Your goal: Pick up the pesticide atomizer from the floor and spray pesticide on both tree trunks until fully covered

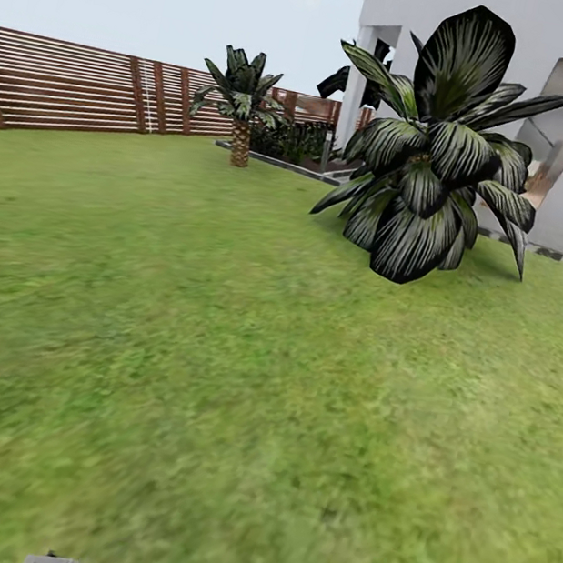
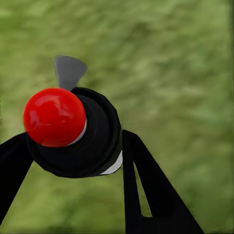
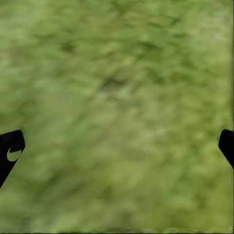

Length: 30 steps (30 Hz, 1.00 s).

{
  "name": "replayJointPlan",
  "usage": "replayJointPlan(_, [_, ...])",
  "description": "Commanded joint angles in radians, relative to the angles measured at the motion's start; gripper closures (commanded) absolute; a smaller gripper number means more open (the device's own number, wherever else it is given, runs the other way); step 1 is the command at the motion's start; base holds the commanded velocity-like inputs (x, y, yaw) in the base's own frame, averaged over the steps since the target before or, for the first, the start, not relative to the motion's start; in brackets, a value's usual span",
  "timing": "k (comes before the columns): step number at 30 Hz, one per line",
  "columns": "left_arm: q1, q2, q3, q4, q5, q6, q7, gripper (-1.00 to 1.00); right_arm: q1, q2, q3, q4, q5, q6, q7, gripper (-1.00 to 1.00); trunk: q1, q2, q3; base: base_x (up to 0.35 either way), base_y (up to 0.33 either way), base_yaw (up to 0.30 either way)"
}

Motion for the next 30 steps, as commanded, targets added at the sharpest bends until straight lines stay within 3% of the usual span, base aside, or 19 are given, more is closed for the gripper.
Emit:
replayJointPlan(1, [0.0, 0.0, 0.009, 0.0, -0.01, -0.003, -0.003, 1.0, -0.001, 0.0, 0.006, 0.001, 0.007, -0.002, -0.009, -1.0, -0.001, 0.0, -0.001, -0.176, 0.151, -0.3])
replayJointPlan(30, [0.0, 0.0, 0.01, 0.0, -0.009, -0.003, -0.002, 1.0, 0.005, 0.0, 0.006, 0.0, 0.007, -0.002, -0.009, -1.0, -0.001, 0.0, -0.001, -0.008, 0.007, -0.3])
